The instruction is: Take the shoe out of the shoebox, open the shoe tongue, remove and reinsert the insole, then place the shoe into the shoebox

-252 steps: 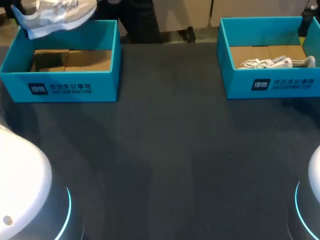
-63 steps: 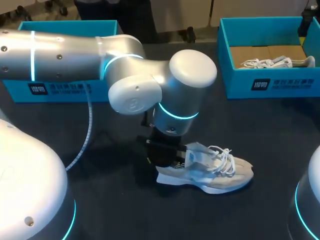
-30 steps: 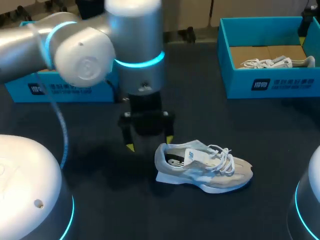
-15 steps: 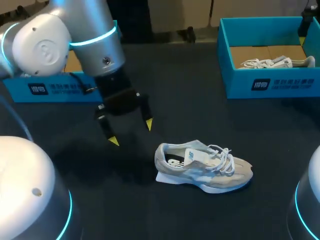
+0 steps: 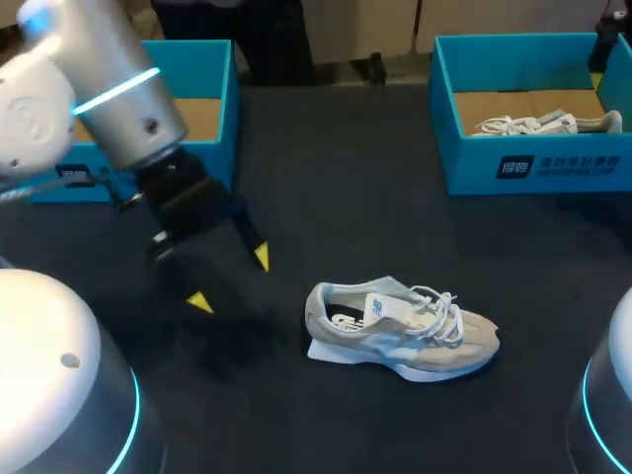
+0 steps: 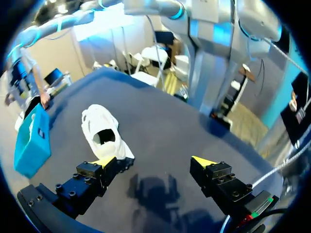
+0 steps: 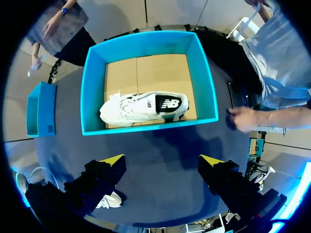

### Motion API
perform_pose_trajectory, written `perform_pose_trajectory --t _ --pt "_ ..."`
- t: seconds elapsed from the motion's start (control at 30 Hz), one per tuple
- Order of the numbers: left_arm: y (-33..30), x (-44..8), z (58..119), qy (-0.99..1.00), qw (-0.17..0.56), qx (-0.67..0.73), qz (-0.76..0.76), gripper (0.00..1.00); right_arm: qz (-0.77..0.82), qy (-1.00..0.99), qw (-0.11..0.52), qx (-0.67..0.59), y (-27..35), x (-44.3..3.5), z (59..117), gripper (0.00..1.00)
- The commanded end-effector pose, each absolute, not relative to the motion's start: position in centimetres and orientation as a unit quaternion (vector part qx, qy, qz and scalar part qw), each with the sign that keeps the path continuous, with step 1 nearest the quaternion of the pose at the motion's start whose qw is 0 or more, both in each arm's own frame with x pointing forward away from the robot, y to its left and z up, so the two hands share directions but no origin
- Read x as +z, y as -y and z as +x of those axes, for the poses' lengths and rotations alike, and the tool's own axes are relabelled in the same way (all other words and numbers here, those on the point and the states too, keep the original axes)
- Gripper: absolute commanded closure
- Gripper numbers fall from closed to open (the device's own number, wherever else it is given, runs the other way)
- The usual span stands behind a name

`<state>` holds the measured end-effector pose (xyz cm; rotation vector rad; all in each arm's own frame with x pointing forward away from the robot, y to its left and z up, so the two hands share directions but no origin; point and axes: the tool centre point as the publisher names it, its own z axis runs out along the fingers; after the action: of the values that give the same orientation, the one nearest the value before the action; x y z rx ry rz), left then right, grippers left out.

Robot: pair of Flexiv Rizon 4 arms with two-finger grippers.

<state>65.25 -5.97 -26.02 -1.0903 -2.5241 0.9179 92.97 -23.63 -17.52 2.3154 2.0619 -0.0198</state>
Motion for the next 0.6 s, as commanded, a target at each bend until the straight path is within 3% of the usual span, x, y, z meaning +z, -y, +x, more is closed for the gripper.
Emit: perform_pose_trajectory --t 0.03,0.3,0.6 --pt "4.6 -27.0 64.7 0.872 0.069 0.434 -0.216 0.0 0.747 -0.665 0.021 -0.007 23.6 -17.5 92.9 0.0" --pt "4.6 -27.0 64.7 0.872 0.069 0.434 -0.216 0.0 0.747 -0.665 0.021 -0.007 23.6 -17.5 92.9 0.0" --pt "3.9 -30.8 65.2 0.832 0.05 0.532 -0.148 0.0 0.747 -0.665 0.021 -0.007 23.6 -17.5 92.9 0.0"
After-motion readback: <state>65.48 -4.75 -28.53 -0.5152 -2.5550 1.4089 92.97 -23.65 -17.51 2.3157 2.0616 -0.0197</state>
